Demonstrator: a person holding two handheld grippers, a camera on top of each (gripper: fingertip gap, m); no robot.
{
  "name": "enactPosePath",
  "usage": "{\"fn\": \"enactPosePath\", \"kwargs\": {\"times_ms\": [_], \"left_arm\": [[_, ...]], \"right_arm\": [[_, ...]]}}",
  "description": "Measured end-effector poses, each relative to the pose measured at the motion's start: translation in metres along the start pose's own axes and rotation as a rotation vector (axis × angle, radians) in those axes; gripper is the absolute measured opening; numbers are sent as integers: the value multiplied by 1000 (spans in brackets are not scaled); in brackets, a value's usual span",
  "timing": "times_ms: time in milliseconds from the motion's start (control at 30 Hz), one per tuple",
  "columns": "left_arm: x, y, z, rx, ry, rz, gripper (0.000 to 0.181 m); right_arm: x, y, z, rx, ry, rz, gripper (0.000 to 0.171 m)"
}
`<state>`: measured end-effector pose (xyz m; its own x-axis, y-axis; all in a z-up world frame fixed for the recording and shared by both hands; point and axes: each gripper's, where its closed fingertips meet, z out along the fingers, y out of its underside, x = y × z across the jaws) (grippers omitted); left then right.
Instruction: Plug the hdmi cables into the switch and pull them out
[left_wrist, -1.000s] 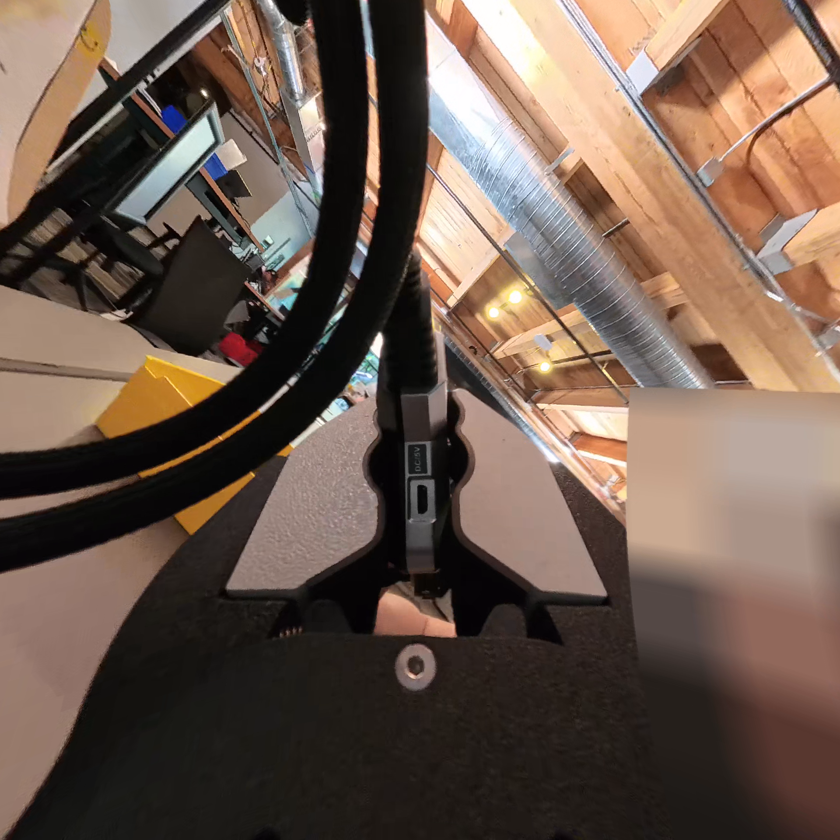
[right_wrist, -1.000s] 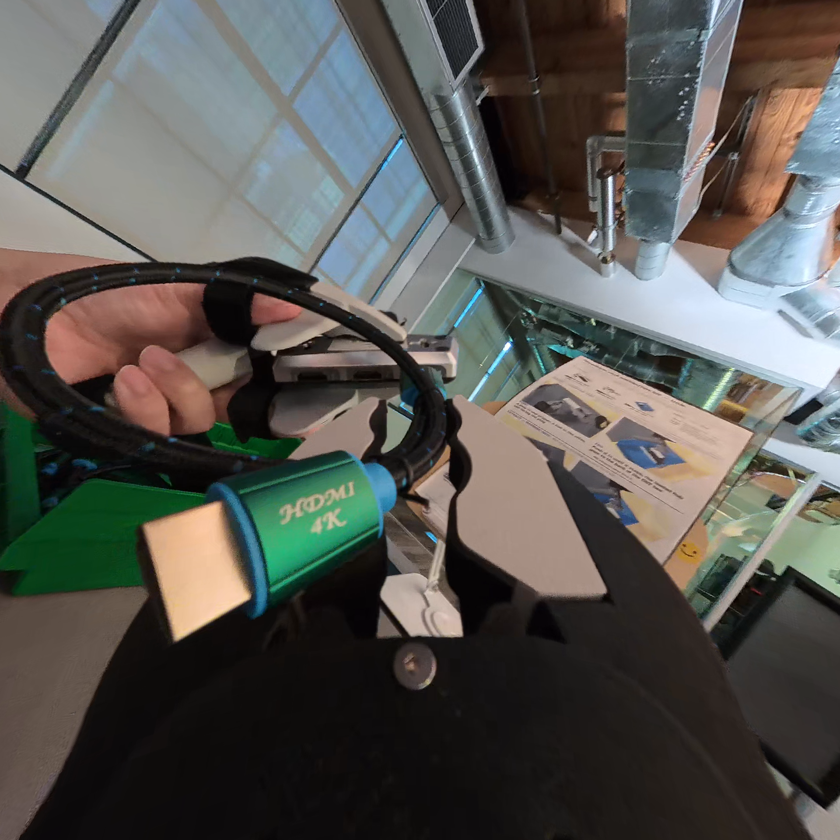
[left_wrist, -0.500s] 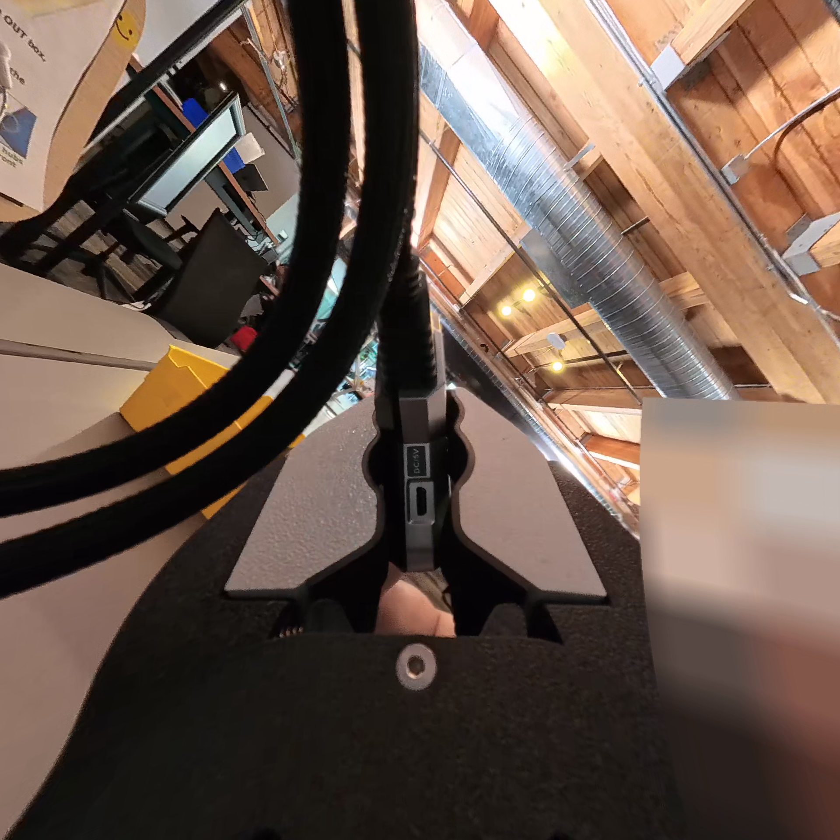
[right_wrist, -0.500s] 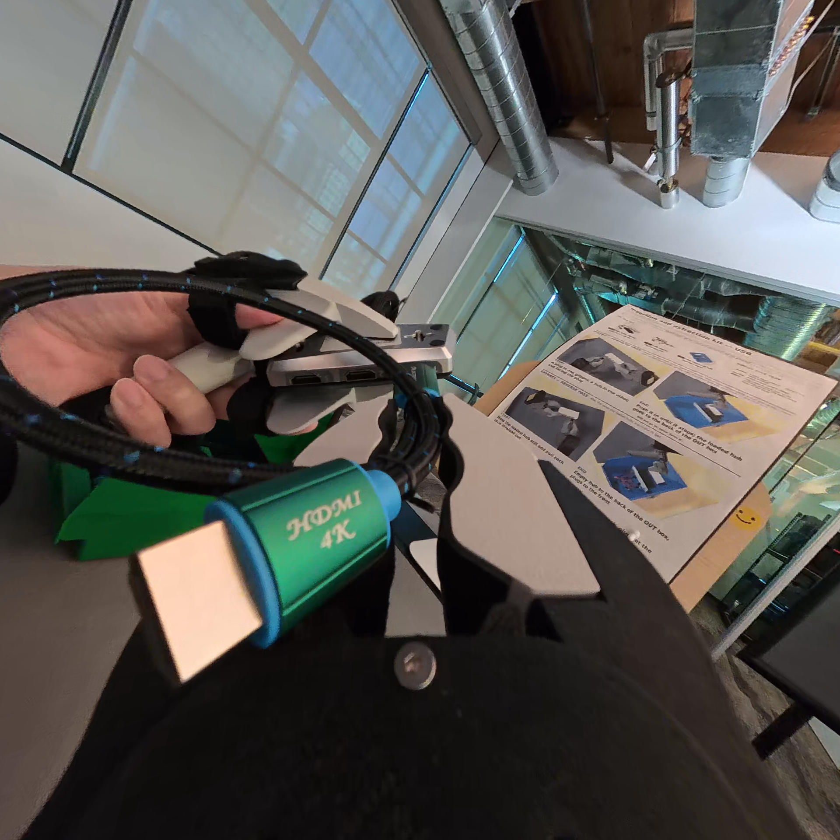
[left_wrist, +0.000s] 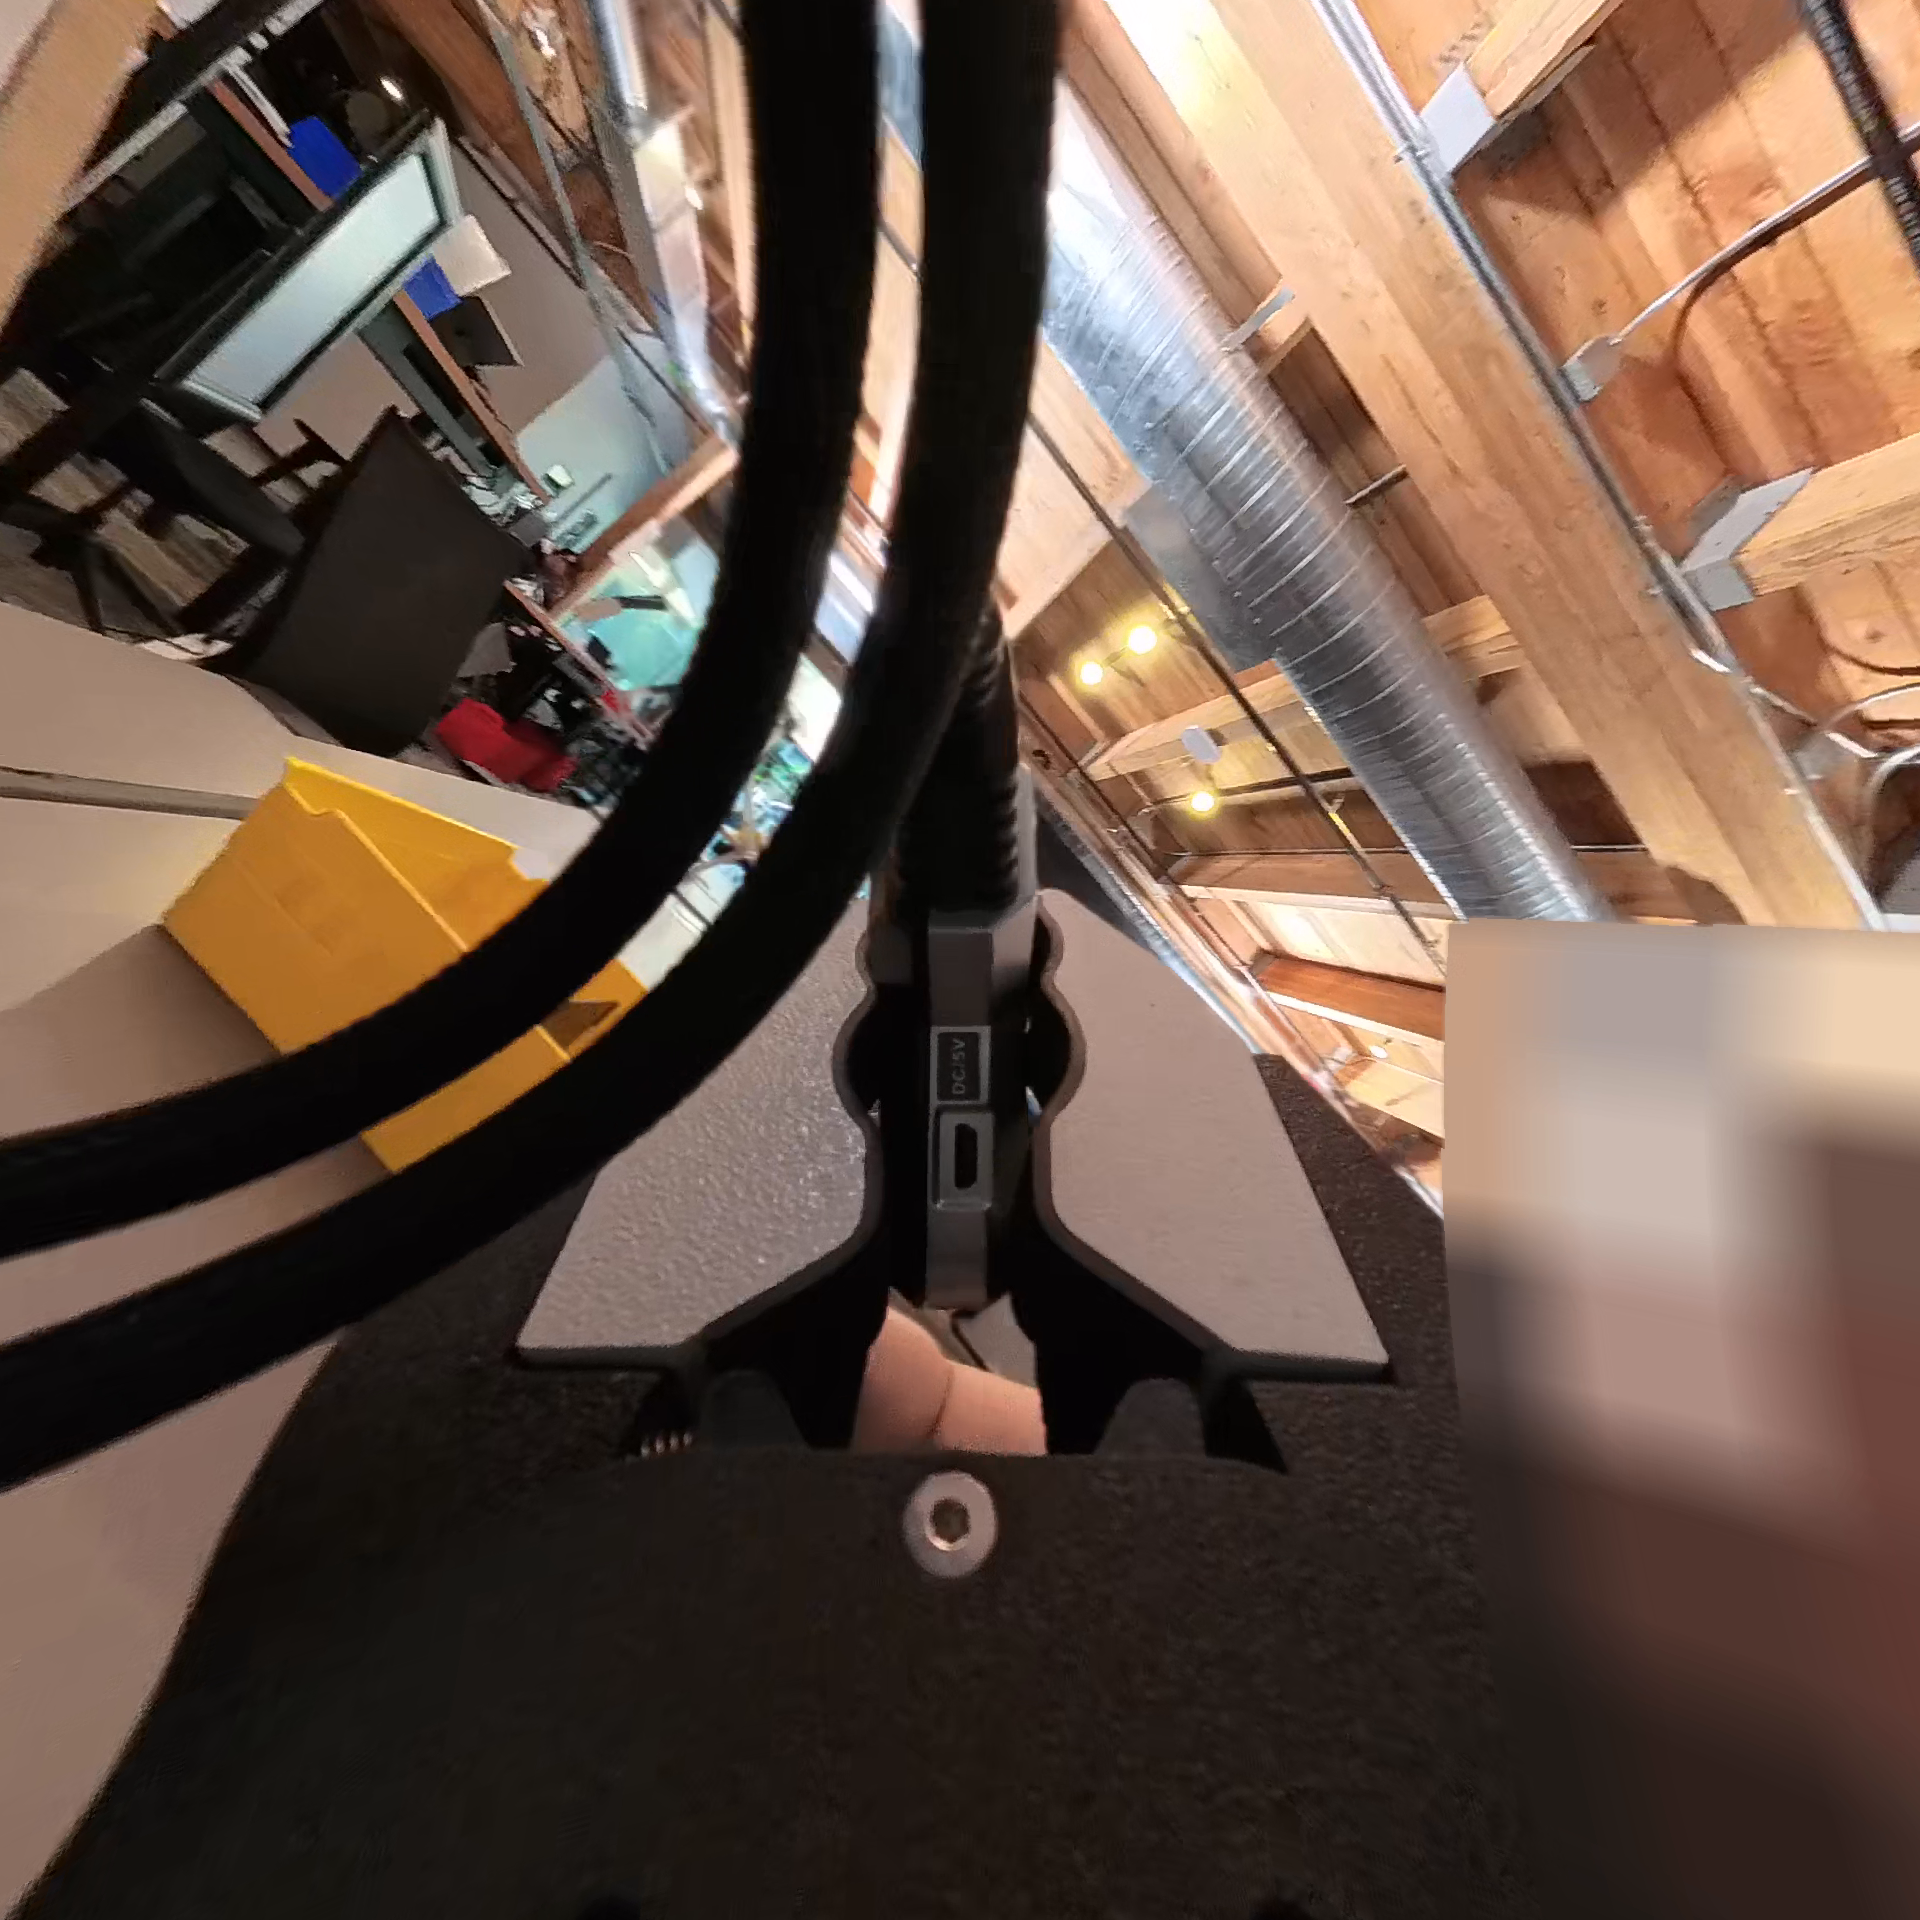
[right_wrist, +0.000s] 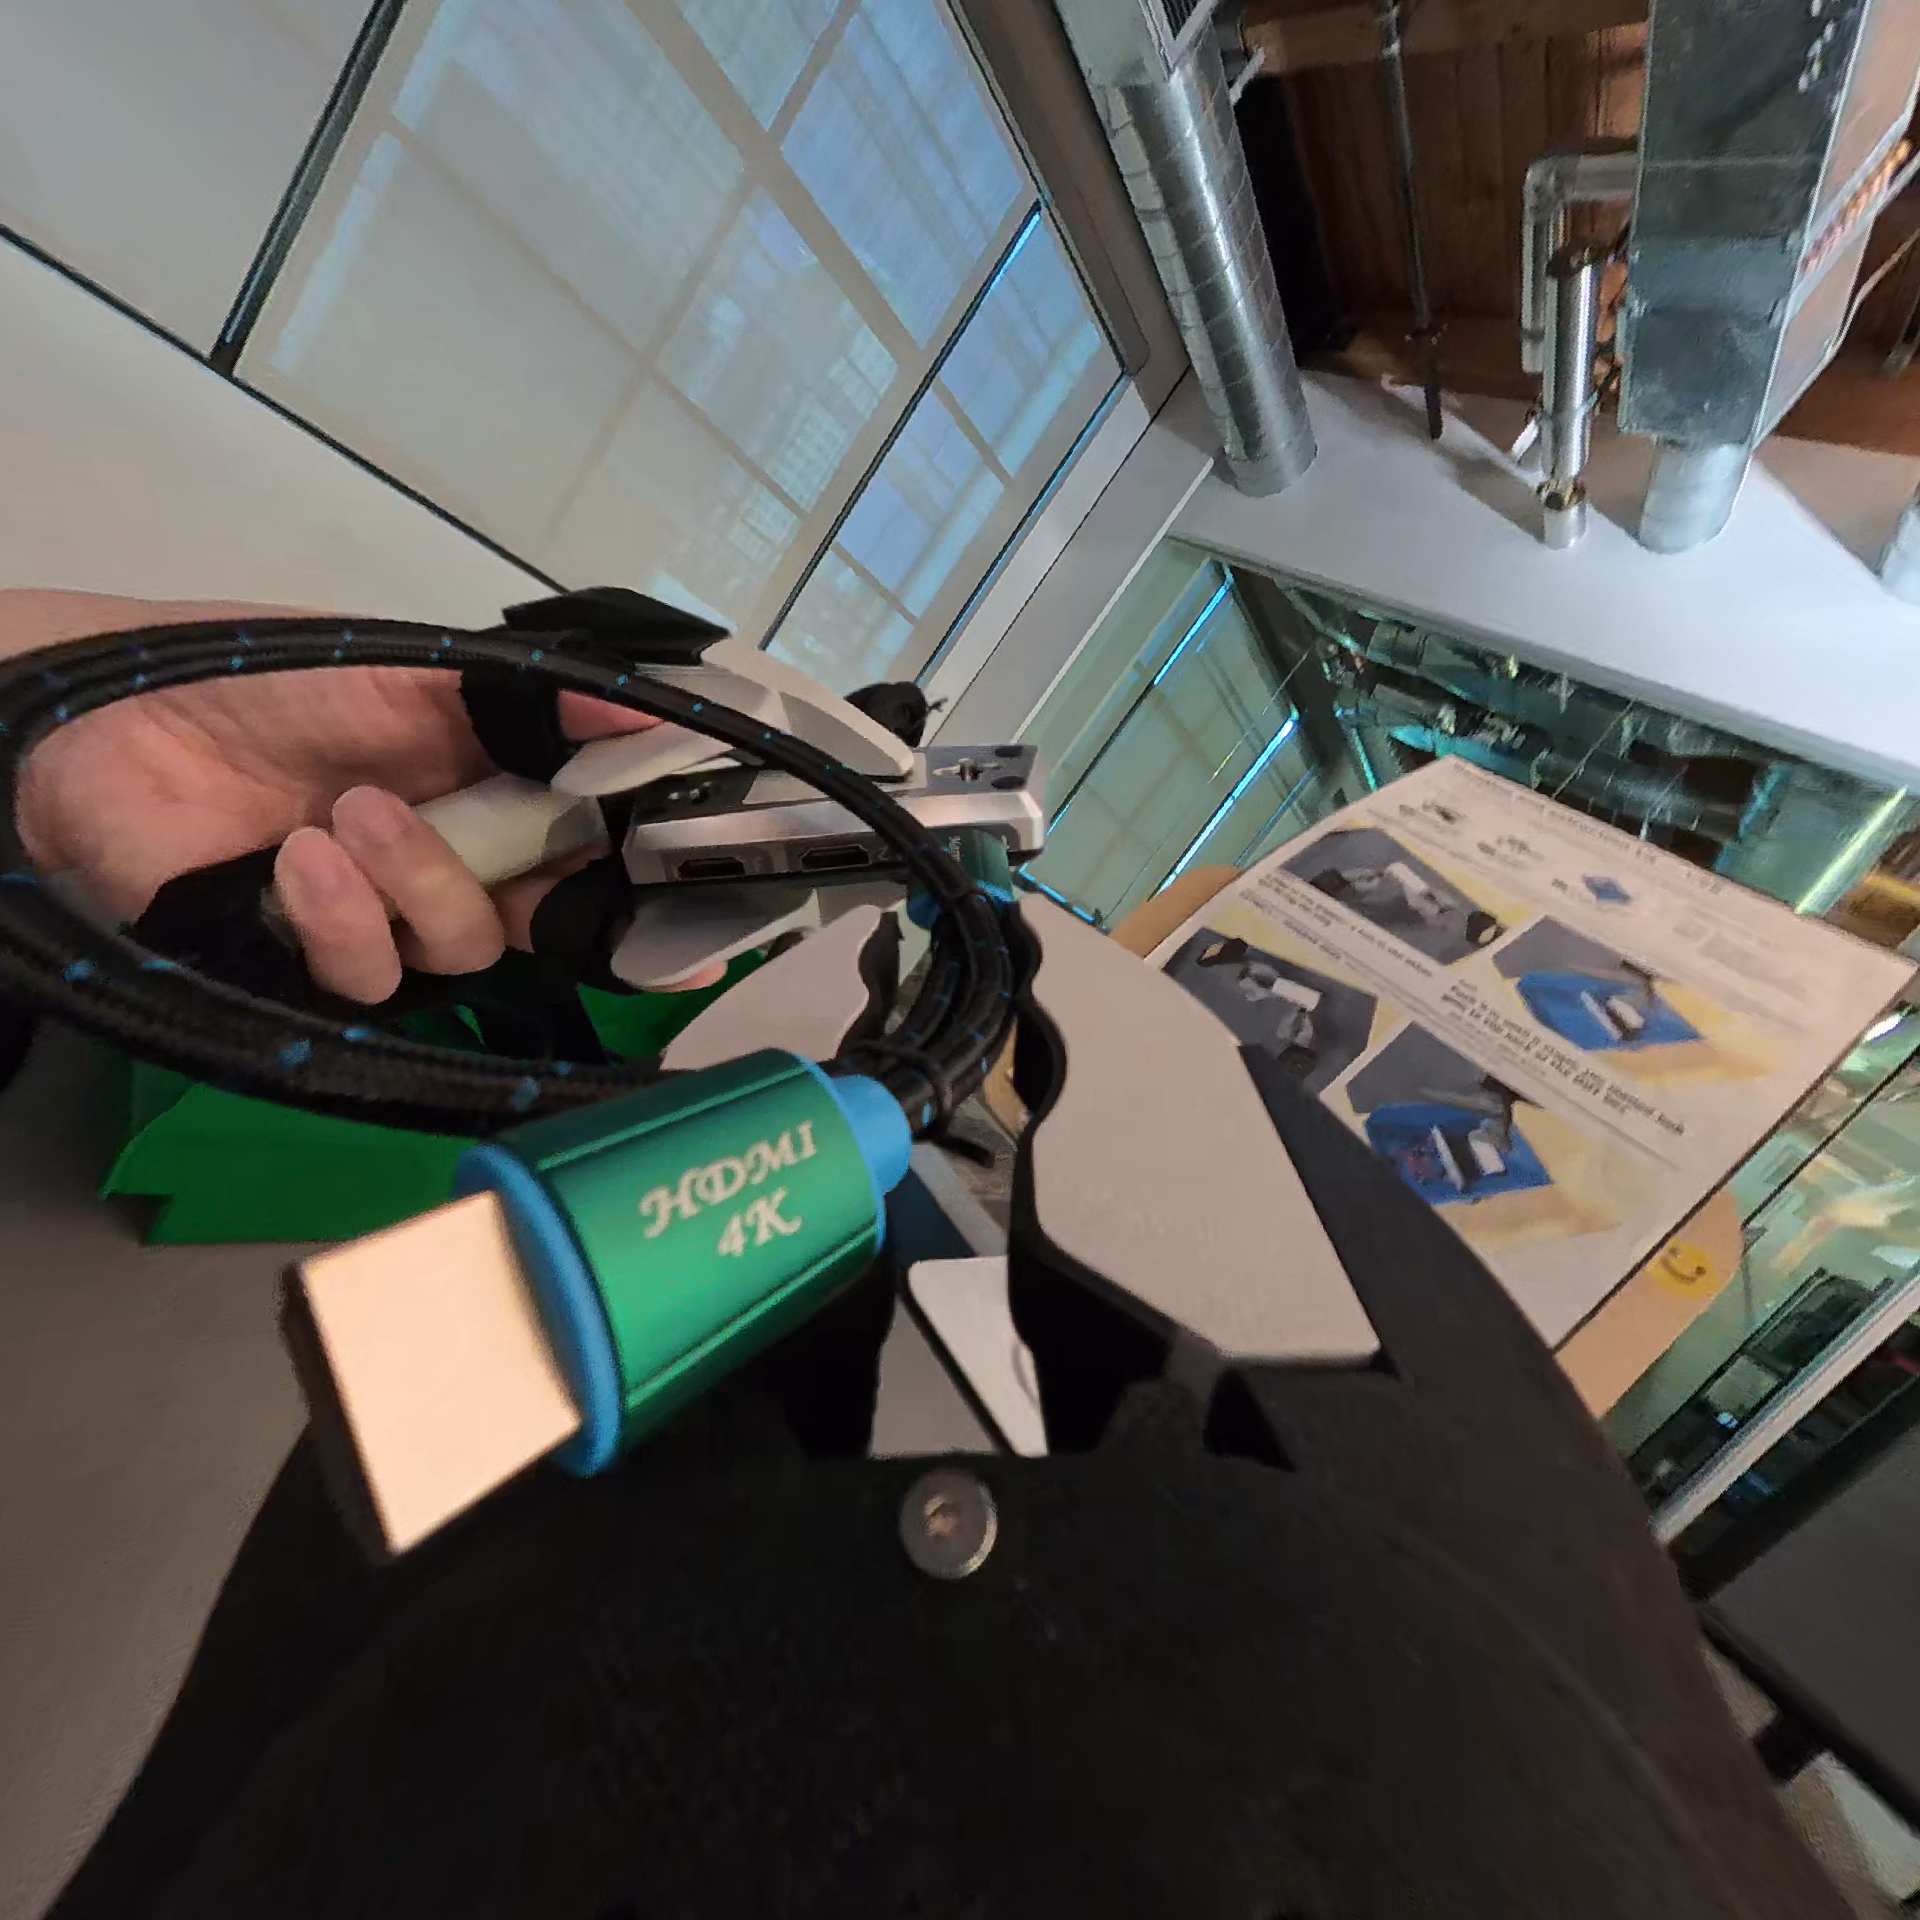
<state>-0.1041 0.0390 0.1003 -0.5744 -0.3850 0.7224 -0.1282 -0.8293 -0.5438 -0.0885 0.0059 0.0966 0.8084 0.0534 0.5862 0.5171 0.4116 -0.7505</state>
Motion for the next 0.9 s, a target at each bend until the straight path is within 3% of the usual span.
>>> {"fn": "enactPosePath", "kwargs": {"times_ms": [133, 267, 467, 567, 600, 767, 900], "left_arm": [[-1, -5, -4, 7, 4, -19, 17], [1, -12, -10, 0, -8, 0, 22], [-6, 2, -7, -109, -70, 44, 22], [-16, 13, -4, -161, -103, 58, 25], [-20, 15, -3, -171, -120, 70, 17], [-26, 27, -1, -266, -166, 172, 23], [-29, 48, 1, -431, -227, 329, 17]], "right_arm": [[-9, 6, 0, -18, -80, -57, 29], [-10, 41, -1, -158, -224, 22, 31], [21, 45, 0, -179, -217, 558, 31], [22, 29, -1, -110, -351, 958, 32], [18, 27, -2, -117, -405, 1050, 33], [-16, 40, 0, -271, -537, 1127, 37], [-24, 32, 2, -245, -593, 1199, 37]]}}
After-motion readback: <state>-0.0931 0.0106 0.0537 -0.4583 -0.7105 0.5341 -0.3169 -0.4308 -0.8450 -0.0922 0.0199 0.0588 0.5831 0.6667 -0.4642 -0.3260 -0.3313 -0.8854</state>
